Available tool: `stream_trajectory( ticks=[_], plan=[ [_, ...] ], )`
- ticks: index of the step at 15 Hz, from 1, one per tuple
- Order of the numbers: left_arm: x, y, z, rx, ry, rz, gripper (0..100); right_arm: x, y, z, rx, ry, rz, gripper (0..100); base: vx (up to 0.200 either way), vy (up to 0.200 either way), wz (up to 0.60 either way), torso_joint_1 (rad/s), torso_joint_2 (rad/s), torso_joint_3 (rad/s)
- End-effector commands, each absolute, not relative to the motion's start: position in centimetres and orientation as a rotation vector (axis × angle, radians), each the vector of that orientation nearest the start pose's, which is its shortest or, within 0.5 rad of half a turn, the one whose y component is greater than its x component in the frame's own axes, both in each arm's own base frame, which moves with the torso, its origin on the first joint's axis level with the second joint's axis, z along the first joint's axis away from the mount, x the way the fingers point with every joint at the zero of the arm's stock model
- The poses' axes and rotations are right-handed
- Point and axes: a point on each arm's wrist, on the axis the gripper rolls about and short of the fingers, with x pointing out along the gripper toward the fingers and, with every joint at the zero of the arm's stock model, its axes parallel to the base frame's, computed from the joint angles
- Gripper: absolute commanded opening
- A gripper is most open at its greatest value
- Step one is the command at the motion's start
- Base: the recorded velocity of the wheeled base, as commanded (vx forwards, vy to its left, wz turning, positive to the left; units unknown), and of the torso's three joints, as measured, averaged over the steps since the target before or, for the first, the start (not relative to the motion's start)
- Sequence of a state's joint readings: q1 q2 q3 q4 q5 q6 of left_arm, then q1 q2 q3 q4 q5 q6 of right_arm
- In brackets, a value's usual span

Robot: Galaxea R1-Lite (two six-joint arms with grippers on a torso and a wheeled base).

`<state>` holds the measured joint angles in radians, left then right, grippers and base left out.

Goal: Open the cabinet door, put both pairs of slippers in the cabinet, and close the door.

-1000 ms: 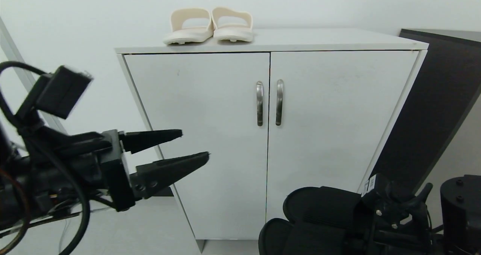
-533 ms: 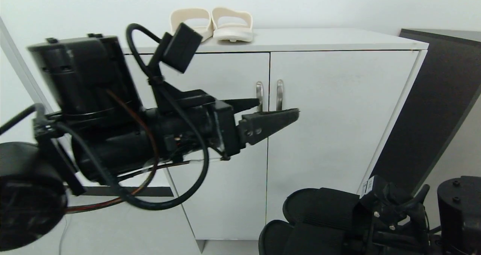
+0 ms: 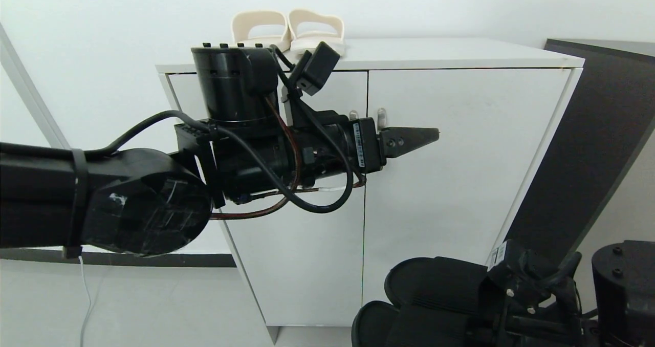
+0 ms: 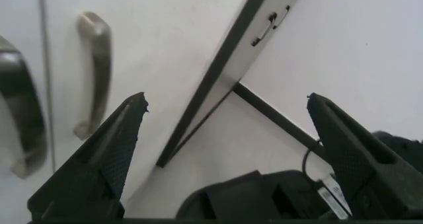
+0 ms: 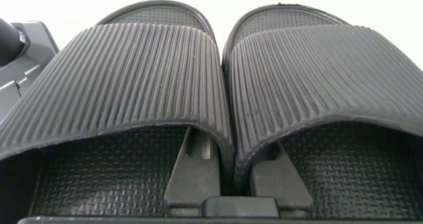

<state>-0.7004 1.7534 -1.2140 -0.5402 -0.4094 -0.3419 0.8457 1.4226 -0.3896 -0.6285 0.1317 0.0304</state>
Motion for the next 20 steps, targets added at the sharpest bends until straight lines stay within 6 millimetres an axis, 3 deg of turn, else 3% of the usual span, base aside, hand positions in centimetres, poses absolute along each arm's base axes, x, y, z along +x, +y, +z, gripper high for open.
stream_trajectory(
  ticks=[1, 8, 16, 17, 20],
  plan=[
    [26.6, -23.1, 27.0, -0.306, 0.178, -1.076, 100, 13.3, 15.5, 14.4, -0.121, 0.412, 0.958, 0, 0.000, 0.000, 0.00, 0.000, 0.00, 0.000],
    [27.4, -22.4, 26.9, -0.304, 0.158, -0.961, 100, 13.3, 15.5, 14.4, -0.120, 0.416, 0.956, 0, 0.000, 0.000, 0.00, 0.000, 0.00, 0.000],
    [30.0, -24.4, 25.4, -0.289, 0.171, -0.932, 100, 13.4, 15.5, 14.3, -0.118, 0.419, 0.954, 0, 0.000, 0.000, 0.00, 0.000, 0.00, 0.000],
    [30.0, -24.4, 25.4, -0.289, 0.171, -0.932, 0, 13.4, 15.5, 14.3, -0.118, 0.421, 0.954, 0, 0.000, 0.000, 0.00, 0.000, 0.00, 0.000],
    [29.8, -24.3, 25.4, -0.292, 0.171, -0.932, 0, 13.3, 15.4, 14.2, -0.124, 0.423, 0.954, 0, 0.000, 0.000, 0.00, 0.000, 0.00, 0.000]
  ],
)
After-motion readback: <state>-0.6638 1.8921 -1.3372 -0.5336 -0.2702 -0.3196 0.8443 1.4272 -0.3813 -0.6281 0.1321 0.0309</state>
